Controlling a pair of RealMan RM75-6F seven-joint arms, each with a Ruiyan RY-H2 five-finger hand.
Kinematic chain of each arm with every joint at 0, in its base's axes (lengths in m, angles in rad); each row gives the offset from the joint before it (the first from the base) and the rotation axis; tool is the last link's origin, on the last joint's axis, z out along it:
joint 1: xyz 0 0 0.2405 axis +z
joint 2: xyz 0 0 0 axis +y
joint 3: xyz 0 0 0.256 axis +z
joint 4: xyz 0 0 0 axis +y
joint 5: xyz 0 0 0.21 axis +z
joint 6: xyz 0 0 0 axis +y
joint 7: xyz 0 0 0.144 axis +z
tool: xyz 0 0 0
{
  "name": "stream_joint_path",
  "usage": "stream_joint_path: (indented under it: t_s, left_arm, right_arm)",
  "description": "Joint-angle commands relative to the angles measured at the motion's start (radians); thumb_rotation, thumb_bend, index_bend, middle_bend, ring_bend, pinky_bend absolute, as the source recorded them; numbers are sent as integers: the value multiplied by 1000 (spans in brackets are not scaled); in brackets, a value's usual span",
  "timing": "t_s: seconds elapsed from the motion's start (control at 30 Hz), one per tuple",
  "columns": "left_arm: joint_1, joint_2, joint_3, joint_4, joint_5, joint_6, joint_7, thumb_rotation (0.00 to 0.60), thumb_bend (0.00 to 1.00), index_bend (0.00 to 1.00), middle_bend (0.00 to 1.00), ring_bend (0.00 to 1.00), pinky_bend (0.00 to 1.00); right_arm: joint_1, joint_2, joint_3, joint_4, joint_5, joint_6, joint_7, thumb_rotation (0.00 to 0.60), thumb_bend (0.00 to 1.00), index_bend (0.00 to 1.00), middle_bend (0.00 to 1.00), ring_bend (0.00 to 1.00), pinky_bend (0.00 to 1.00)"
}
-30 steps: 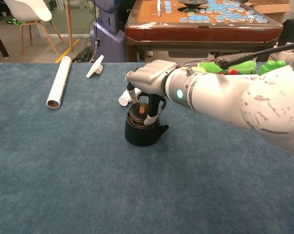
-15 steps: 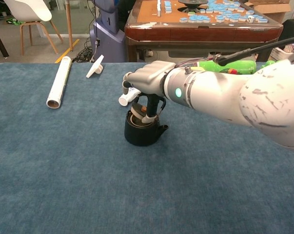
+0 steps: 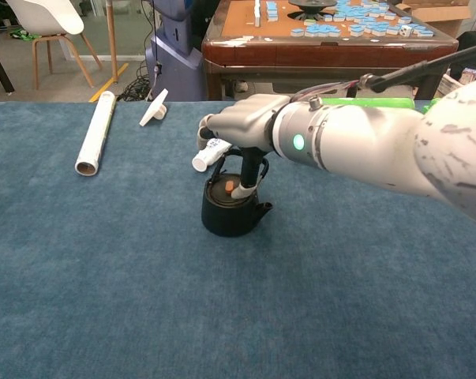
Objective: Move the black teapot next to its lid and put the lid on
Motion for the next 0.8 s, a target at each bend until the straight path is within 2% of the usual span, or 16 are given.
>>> stream_joint_path:
  t_s: [0.03, 0.23, 0.37, 0.57, 0.8]
  left_arm:
    - [0, 0, 0, -1, 0, -1, 0, 564, 244, 0, 0, 0, 6]
    - [-2, -1, -2, -1, 1, 0, 4, 563, 245, 0, 0, 0, 6]
    - [-4, -2, -8, 5, -10, -2, 5, 565, 245, 0, 0, 0, 5]
    - [-5, -14, -19, 33, -25, 3, 12, 567, 244, 0, 0, 0, 6]
    - [-8, -34, -26, 63, -21, 15, 33, 571, 245, 0, 0, 0, 5]
  right_arm:
    - [-9, 40, -8, -46, -12, 1, 17, 600, 242, 152, 41, 0, 0]
    - [-34, 103, -24, -121, -60, 36, 49, 600, 242, 152, 41, 0, 0]
    - [-81, 160, -45, -184, -140, 106, 82, 600, 241, 152, 71, 0, 0]
    - [-201, 258, -103, -262, -293, 234, 168, 600, 242, 151, 155, 0, 25]
    - [-353, 385, -179, -336, -442, 367, 258, 600, 250, 151, 165, 0, 61]
